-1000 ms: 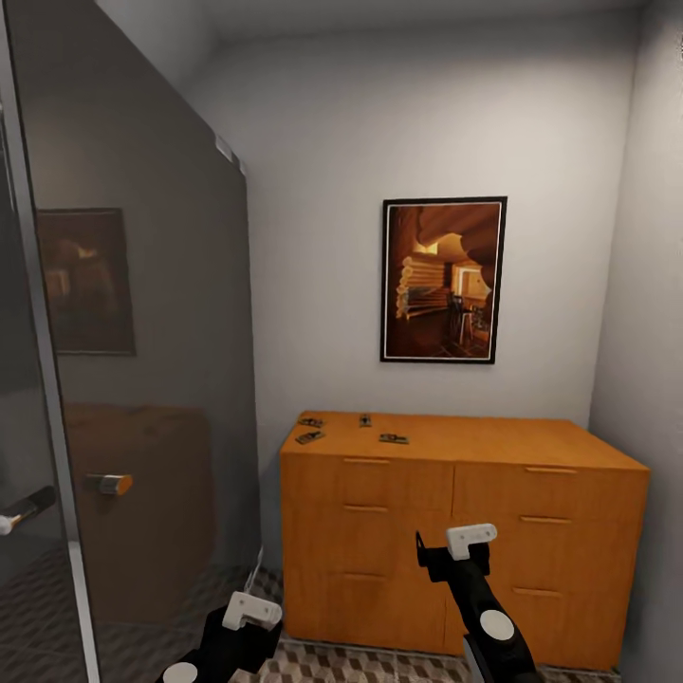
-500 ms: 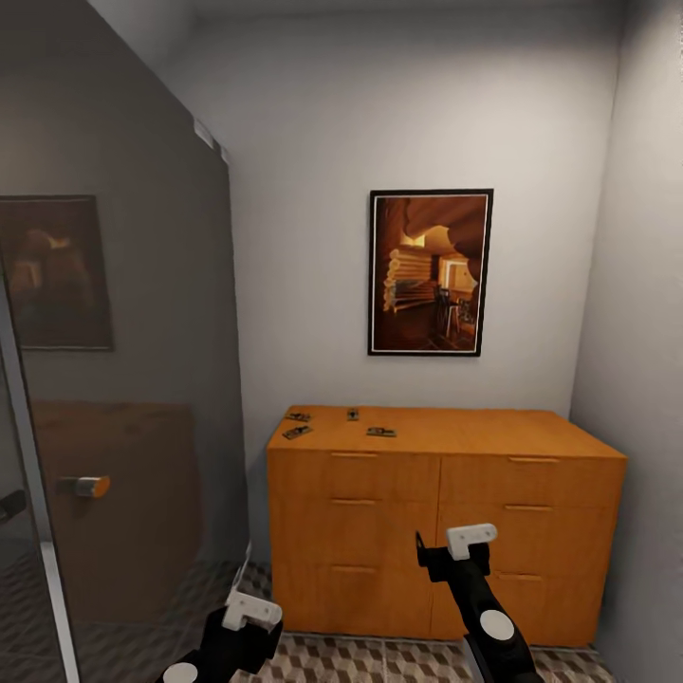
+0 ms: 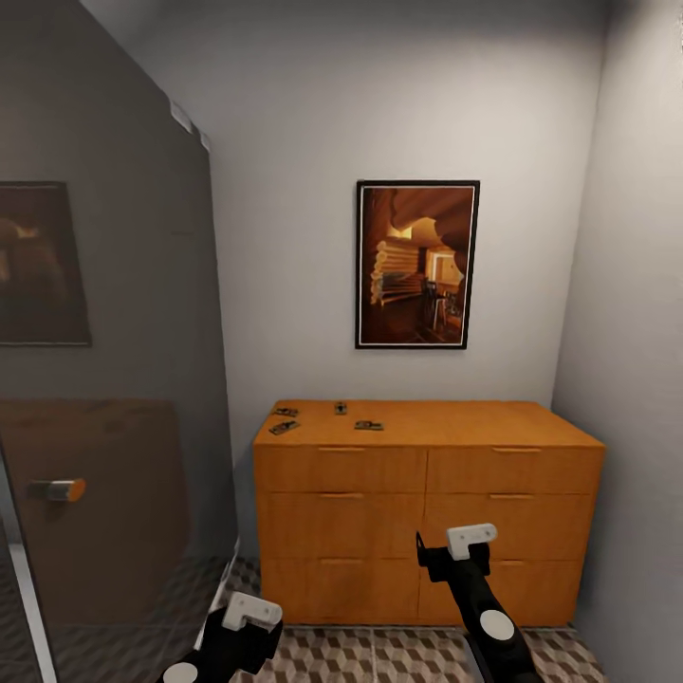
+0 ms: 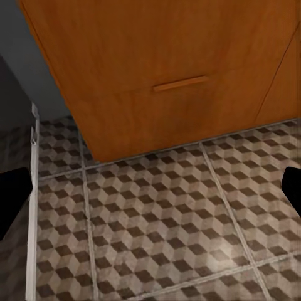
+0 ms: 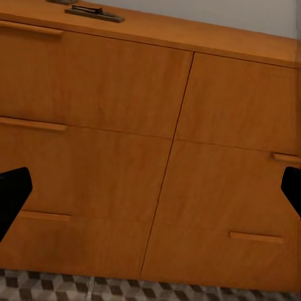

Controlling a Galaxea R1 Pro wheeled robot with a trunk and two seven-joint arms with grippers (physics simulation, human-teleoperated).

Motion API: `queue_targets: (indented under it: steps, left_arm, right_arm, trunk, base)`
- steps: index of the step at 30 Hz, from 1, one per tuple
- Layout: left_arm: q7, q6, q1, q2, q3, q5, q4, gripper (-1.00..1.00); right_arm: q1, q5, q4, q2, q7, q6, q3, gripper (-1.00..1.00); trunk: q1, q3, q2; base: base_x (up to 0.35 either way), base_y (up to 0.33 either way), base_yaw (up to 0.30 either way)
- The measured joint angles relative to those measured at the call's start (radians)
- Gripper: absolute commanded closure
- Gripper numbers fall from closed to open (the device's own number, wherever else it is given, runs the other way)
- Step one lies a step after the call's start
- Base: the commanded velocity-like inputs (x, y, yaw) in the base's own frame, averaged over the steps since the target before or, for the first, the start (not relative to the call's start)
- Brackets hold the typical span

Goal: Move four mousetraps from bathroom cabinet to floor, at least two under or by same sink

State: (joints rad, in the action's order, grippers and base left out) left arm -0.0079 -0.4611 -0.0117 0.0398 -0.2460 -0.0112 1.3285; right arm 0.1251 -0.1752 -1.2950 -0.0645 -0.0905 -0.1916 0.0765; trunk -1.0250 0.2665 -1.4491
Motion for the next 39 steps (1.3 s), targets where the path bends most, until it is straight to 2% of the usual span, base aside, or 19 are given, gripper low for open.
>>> queue_targets:
  steps: [8,19,39]
  left_arm:
    - [0.000,0.000,0.000,0.001,0.000,0.000,0.000,-1.00]
    - [0.000,0.000,0.000,0.001,0.000,0.000,0.000,-1.00]
    - [0.000,0.000,0.000,0.000,0.000,0.000,-0.001,-1.00]
  right_arm:
    - [0.000,0.000,0.000,0.000,0.000,0.001,0.001,-1.00]
    - [0.000,0.000,0.000,0.000,-0.001,0.003,0.002,-1.00]
    - [0.000,0.000,0.000,0.000,-0.002,0.004,0.003,-1.00]
  trunk:
    - [0.000,0.012,0.000]
    - [0.000,0.015,0.000]
    - [0.000,0.022,0.000]
  base:
    - [0.000,0.000,-0.094]
    - [0.000,0.000,-0.013]
    - [0.000,0.000,0.063]
